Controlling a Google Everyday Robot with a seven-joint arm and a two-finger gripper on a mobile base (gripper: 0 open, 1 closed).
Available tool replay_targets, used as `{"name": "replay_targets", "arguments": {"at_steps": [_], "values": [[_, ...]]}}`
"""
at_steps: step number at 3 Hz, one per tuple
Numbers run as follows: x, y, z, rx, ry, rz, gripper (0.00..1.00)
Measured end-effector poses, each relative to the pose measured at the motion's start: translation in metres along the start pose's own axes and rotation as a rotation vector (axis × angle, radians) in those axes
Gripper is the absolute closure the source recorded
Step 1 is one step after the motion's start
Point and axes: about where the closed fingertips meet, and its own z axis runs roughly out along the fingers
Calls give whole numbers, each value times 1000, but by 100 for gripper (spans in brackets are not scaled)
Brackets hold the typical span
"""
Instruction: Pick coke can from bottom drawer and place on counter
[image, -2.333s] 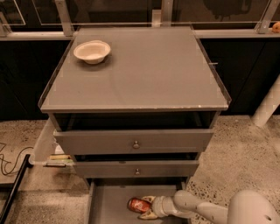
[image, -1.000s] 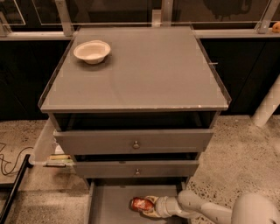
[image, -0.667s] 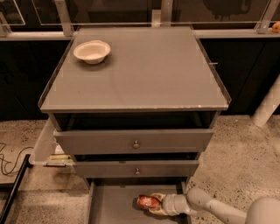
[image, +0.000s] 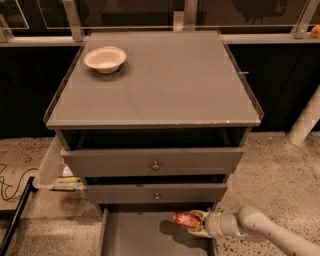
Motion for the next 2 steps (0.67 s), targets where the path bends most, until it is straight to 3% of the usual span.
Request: {"name": "replay_targets", "arguments": {"at_steps": [2], "values": [[-94, -12, -126, 68, 56, -163, 100]]}}
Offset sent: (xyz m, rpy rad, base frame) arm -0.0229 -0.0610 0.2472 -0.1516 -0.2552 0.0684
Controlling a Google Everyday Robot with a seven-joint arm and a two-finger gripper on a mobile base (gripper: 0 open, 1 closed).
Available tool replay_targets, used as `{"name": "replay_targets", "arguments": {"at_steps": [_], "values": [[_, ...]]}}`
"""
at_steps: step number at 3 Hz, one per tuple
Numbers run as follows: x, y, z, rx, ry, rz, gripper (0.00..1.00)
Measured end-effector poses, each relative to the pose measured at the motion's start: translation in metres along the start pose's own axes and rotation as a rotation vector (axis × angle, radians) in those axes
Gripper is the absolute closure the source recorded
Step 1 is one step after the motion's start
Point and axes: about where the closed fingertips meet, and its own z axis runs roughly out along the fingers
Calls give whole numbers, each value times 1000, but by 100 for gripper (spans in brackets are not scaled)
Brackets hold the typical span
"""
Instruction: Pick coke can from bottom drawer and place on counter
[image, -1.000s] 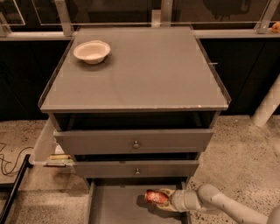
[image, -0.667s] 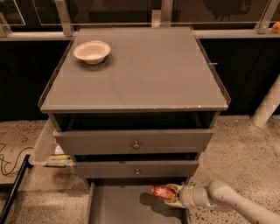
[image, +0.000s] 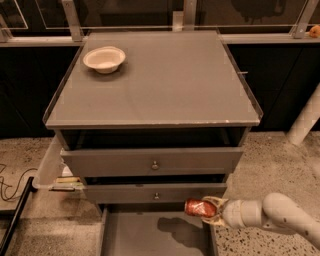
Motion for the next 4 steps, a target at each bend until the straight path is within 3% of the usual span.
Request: {"name": "replay_targets", "arguments": {"at_steps": [2, 3, 4], "values": [[-12, -6, -17, 11, 26, -30, 100], [-51, -6, -56, 70, 47, -98, 100], [-114, -7, -119, 157, 74, -219, 100]]}}
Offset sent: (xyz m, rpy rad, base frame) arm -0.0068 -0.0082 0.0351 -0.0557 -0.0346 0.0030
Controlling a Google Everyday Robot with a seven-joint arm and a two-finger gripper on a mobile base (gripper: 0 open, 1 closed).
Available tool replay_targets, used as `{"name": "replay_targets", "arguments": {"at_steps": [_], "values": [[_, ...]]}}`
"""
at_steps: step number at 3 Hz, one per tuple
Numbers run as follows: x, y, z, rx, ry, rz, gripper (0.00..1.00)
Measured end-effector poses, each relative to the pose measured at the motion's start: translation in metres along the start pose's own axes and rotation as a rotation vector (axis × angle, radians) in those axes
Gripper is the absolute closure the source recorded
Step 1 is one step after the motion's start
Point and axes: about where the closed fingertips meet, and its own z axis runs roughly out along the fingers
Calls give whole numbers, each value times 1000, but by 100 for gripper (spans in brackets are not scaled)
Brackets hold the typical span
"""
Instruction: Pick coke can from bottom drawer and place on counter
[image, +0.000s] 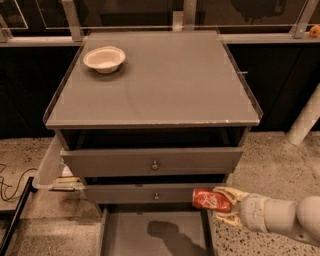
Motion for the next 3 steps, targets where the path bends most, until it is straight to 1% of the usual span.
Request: {"name": "replay_targets", "arguments": {"at_steps": [1, 2, 3], "values": [[-55, -28, -57, 56, 10, -107, 100], [-103, -66, -100, 52, -1, -167, 100], [-141, -119, -130, 39, -46, -179, 100]]}}
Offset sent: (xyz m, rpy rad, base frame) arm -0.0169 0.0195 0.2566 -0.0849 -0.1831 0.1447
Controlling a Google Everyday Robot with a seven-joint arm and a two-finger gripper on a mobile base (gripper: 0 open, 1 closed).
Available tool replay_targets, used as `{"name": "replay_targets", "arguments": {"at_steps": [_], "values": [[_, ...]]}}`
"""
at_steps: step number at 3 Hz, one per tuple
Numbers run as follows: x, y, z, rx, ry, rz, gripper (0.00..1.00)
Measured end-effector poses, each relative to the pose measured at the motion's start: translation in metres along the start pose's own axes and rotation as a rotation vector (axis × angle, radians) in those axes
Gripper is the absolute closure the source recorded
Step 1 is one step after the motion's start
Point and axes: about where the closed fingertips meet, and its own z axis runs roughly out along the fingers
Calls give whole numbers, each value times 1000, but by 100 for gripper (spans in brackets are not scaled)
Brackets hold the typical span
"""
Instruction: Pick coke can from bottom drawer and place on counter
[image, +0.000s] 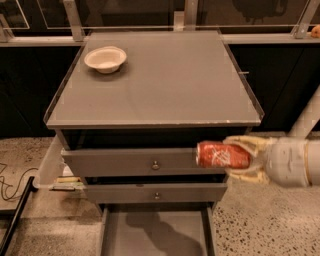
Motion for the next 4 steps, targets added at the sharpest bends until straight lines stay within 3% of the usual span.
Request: {"name": "replay_targets", "arguments": {"at_steps": [1, 2, 3, 4], "values": [[-12, -42, -10, 1, -87, 7, 100], [-13, -42, -9, -1, -90, 5, 100], [-18, -69, 6, -32, -116, -22, 100], [-19, -119, 27, -78, -174, -29, 100]]}}
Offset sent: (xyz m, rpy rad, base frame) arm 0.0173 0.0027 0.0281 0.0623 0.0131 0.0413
